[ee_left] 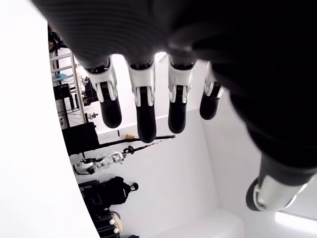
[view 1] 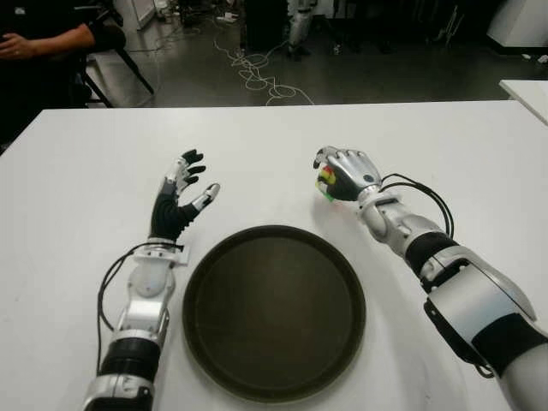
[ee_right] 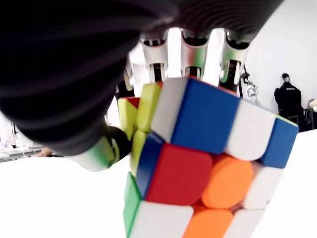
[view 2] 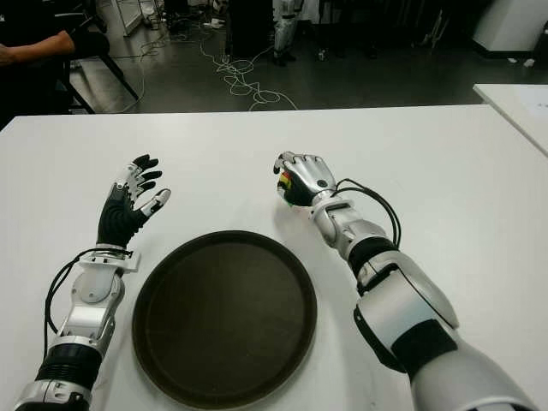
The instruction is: Pick up the Rubik's Cube and put it in the plate
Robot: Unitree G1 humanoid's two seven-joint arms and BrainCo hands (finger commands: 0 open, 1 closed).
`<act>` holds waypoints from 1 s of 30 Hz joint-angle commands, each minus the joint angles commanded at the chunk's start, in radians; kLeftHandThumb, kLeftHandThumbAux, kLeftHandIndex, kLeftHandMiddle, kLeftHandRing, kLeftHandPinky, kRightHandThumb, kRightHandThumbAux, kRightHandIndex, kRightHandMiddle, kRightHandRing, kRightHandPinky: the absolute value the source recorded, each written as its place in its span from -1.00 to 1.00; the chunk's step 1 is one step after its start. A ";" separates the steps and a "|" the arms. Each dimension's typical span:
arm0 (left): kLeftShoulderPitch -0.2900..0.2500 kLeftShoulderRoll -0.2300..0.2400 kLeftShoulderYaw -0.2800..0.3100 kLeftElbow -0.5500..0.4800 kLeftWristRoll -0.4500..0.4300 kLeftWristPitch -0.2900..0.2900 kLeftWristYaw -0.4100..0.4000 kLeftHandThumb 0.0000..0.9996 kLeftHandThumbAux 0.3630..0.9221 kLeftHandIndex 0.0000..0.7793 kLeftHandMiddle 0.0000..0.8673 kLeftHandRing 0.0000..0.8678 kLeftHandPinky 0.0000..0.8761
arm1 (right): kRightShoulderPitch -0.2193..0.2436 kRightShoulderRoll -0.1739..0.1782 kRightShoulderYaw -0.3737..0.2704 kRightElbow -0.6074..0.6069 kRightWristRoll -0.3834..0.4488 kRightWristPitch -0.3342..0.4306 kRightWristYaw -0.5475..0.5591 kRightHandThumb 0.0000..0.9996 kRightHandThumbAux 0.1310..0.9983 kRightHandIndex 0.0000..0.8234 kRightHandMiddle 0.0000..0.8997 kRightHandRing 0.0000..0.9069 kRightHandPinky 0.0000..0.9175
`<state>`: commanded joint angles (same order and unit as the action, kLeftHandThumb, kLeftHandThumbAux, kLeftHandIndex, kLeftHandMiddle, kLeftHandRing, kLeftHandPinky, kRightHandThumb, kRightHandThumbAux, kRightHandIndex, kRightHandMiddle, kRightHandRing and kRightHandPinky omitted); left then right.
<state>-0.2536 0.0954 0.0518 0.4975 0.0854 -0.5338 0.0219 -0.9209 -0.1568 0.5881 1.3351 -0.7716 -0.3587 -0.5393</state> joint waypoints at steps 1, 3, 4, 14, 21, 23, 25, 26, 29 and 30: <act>0.001 0.000 0.000 -0.001 0.000 0.000 -0.001 -0.87 -0.04 -0.68 -0.61 -0.61 -0.64 | 0.000 0.000 -0.001 0.000 0.001 -0.001 -0.002 0.36 0.40 0.02 0.13 0.19 0.18; 0.002 0.001 0.000 -0.003 0.001 0.002 -0.001 -0.88 -0.05 -0.69 -0.62 -0.62 -0.64 | 0.001 -0.001 -0.002 0.000 0.002 -0.005 -0.006 0.36 0.40 0.02 0.13 0.19 0.18; 0.002 0.001 -0.001 -0.004 0.002 0.002 0.000 -0.89 -0.07 -0.70 -0.63 -0.63 -0.65 | 0.001 -0.001 -0.002 0.001 0.002 -0.007 -0.008 0.36 0.40 0.02 0.14 0.19 0.19; 0.003 0.003 -0.003 -0.006 0.016 0.006 0.010 -0.88 -0.11 -0.68 -0.60 -0.59 -0.62 | 0.002 -0.004 0.001 0.002 -0.003 -0.015 -0.036 0.36 0.39 0.02 0.19 0.23 0.19; 0.006 0.001 -0.001 -0.012 0.018 0.016 0.015 -0.83 -0.08 -0.67 -0.59 -0.59 -0.62 | 0.002 -0.004 0.002 0.003 -0.004 -0.011 -0.045 0.36 0.39 0.02 0.17 0.21 0.16; 0.006 0.000 -0.001 -0.013 0.018 0.018 0.016 -0.83 -0.05 -0.67 -0.60 -0.59 -0.62 | 0.002 -0.005 0.001 0.003 -0.003 -0.012 -0.046 0.36 0.39 0.02 0.16 0.20 0.15; 0.005 0.000 -0.001 -0.012 0.018 0.018 0.016 -0.84 -0.02 -0.67 -0.60 -0.59 -0.61 | 0.002 -0.005 0.000 0.003 -0.002 -0.013 -0.047 0.36 0.39 0.02 0.15 0.19 0.16; 0.005 0.000 -0.001 -0.011 0.018 0.018 0.017 -0.84 -0.01 -0.67 -0.60 -0.58 -0.61 | 0.002 -0.005 0.000 0.003 -0.001 -0.013 -0.047 0.36 0.39 0.02 0.14 0.19 0.16; 0.003 0.001 -0.002 -0.007 0.020 0.012 0.015 -0.85 -0.03 -0.68 -0.60 -0.58 -0.60 | 0.001 -0.006 -0.005 0.001 0.003 -0.019 -0.046 0.36 0.39 0.02 0.13 0.19 0.17; 0.003 0.002 -0.002 -0.006 0.021 0.010 0.015 -0.85 -0.05 -0.68 -0.60 -0.58 -0.61 | 0.001 -0.006 -0.005 0.001 0.004 -0.020 -0.045 0.36 0.39 0.02 0.13 0.18 0.16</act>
<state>-0.2505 0.0971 0.0496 0.4917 0.1065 -0.5239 0.0371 -0.9198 -0.1633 0.5827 1.3362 -0.7677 -0.3788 -0.5844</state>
